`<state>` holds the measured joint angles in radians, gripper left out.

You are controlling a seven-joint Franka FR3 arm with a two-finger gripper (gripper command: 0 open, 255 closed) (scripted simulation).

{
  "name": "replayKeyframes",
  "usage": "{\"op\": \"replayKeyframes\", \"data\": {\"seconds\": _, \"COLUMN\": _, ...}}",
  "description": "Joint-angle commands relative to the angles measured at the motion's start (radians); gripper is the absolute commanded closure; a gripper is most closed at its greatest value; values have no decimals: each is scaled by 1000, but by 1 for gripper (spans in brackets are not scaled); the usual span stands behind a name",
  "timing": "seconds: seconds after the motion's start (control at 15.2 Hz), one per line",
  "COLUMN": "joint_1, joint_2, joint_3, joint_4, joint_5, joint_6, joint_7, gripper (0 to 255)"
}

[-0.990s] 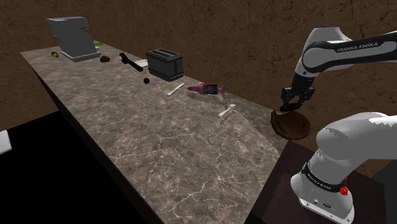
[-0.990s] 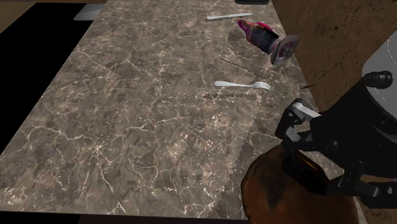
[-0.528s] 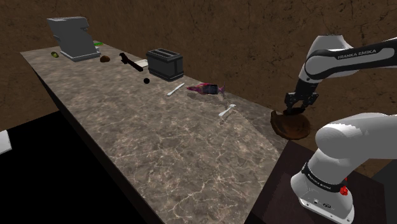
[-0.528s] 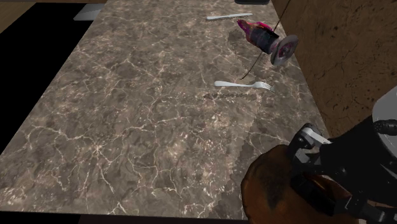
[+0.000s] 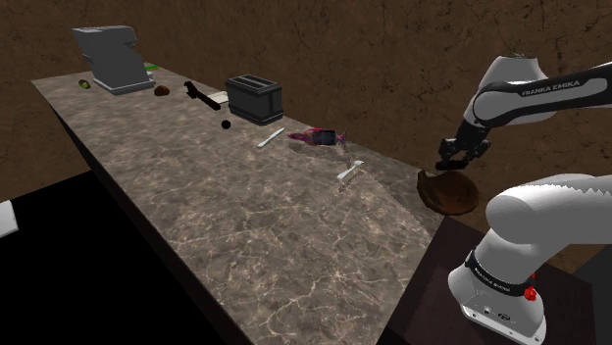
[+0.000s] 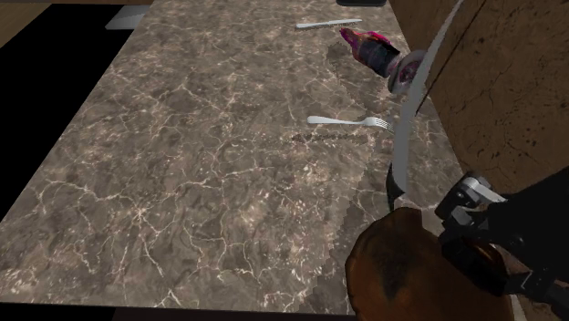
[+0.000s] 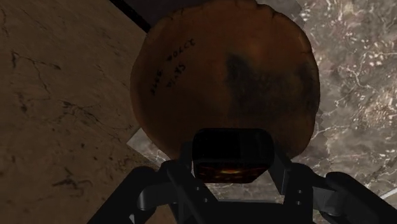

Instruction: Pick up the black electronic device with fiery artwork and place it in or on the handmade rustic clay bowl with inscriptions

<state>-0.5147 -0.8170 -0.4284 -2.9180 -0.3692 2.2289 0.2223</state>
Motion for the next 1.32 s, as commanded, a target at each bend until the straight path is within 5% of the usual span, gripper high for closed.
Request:
{"op": "replayKeyframes", "data": {"seconds": 0.0, "joint_1": -30, "joint_2": -30, "joint_3": -13, "joint_4": -91, "joint_5": -13, "joint_6": 17, "joint_7": 6, "gripper": 255}}
{"op": "replayKeyframes", "data": {"seconds": 0.46, "joint_1": -25, "joint_2": -31, "joint_3": -19, "joint_4": -91, "joint_5": -19, "joint_6": 15, "joint_7": 10, "gripper": 255}}
{"op": "replayKeyframes", "data": {"seconds": 0.53, "joint_1": -25, "joint_2": -32, "joint_3": -19, "joint_4": -92, "joint_5": -20, "joint_6": 16, "joint_7": 10, "gripper": 0}}
{"op": "replayKeyframes", "data": {"seconds": 0.79, "joint_1": -34, "joint_2": -24, "joint_3": -30, "joint_4": -99, "joint_5": -29, "joint_6": 31, "joint_7": 2, "gripper": 0}}
{"op": "replayKeyframes", "data": {"seconds": 1.12, "joint_1": -15, "joint_2": -140, "joint_3": 31, "joint_4": -11, "joint_5": 32, "joint_6": -171, "joint_7": 3, "gripper": 0}}
{"op": "replayKeyframes", "data": {"seconds": 1.25, "joint_1": -22, "joint_2": -137, "joint_3": 39, "joint_4": -11, "joint_5": 39, "joint_6": -168, "joint_7": -3, "gripper": 0}}
